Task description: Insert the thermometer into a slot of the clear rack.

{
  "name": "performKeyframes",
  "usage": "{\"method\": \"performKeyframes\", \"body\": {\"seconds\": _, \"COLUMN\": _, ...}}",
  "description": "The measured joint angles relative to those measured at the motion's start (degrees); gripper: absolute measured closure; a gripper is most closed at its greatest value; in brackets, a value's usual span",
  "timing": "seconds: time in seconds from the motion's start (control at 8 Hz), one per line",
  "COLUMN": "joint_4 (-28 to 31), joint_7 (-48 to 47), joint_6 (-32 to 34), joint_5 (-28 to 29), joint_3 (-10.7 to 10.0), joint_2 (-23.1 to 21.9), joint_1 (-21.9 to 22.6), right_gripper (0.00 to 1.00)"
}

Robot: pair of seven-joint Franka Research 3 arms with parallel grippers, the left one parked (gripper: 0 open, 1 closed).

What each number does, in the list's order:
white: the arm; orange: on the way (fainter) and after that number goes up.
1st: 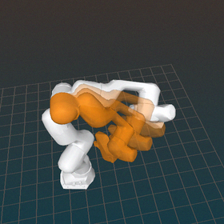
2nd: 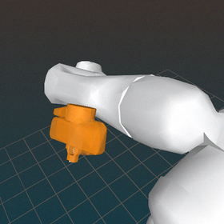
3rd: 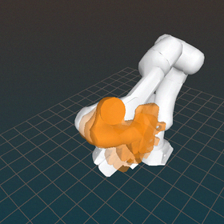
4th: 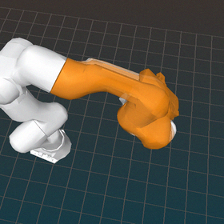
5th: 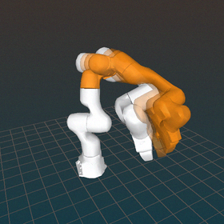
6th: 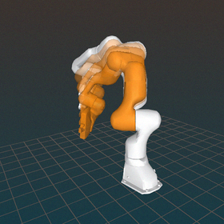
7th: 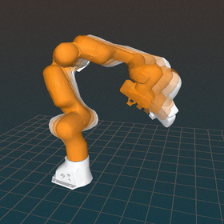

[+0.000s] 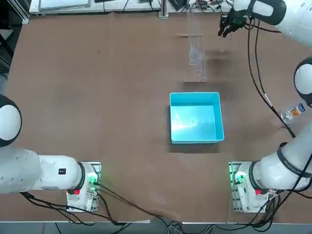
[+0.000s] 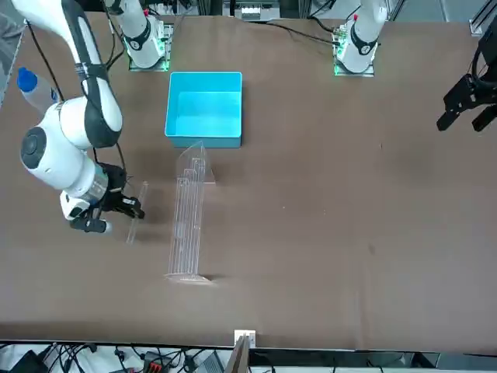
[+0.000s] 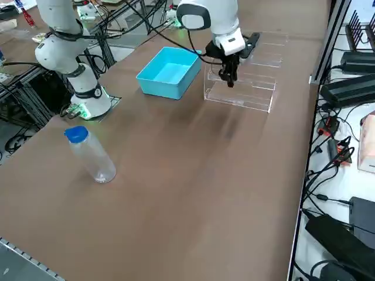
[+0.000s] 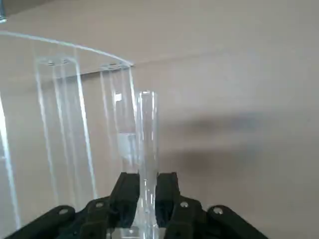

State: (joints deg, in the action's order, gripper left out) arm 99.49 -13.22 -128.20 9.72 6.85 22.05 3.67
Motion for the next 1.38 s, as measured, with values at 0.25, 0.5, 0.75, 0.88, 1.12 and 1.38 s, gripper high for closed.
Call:
{"method": "performKeyframes", "body": {"seconds": 0.25, "joint_4": -0.4, "joint_7": -4.4, "joint_6": -0.5, "joint_5": 0.0, "joint_3": 0.1, "joint_2": 0.1, "joint_1": 3.0, "right_gripper": 0.78}}
{"method": "performKeyframes", "body": {"seconds": 0.5, "joint_4": -0.4, "joint_7": -6.3, "joint_6": -1.7, "joint_5": 0.0, "joint_3": 0.1, "joint_2": 0.8, "joint_1": 5.1, "right_gripper": 0.78}}
{"method": "performKeyframes", "body": {"seconds": 0.75, "joint_4": -0.4, "joint_7": -6.5, "joint_6": -2.4, "joint_5": 0.0, "joint_3": 0.1, "joint_2": 1.8, "joint_1": 6.0, "right_gripper": 0.78}}
{"method": "performKeyframes", "body": {"seconds": 0.88, "joint_4": -0.4, "joint_7": -6.5, "joint_6": -2.7, "joint_5": 0.0, "joint_3": 0.1, "joint_2": 2.1, "joint_1": 6.5, "right_gripper": 0.78}}
{"method": "performKeyframes", "body": {"seconds": 1.12, "joint_4": -0.4, "joint_7": -7.9, "joint_6": -4.5, "joint_5": 0.0, "joint_3": 0.1, "joint_2": 2.9, "joint_1": 7.8, "right_gripper": 0.78}}
{"method": "performKeyframes", "body": {"seconds": 1.38, "joint_4": -0.4, "joint_7": -9.2, "joint_6": -6.0, "joint_5": 0.0, "joint_3": 0.1, "joint_2": 3.6, "joint_1": 8.8, "right_gripper": 0.78}}
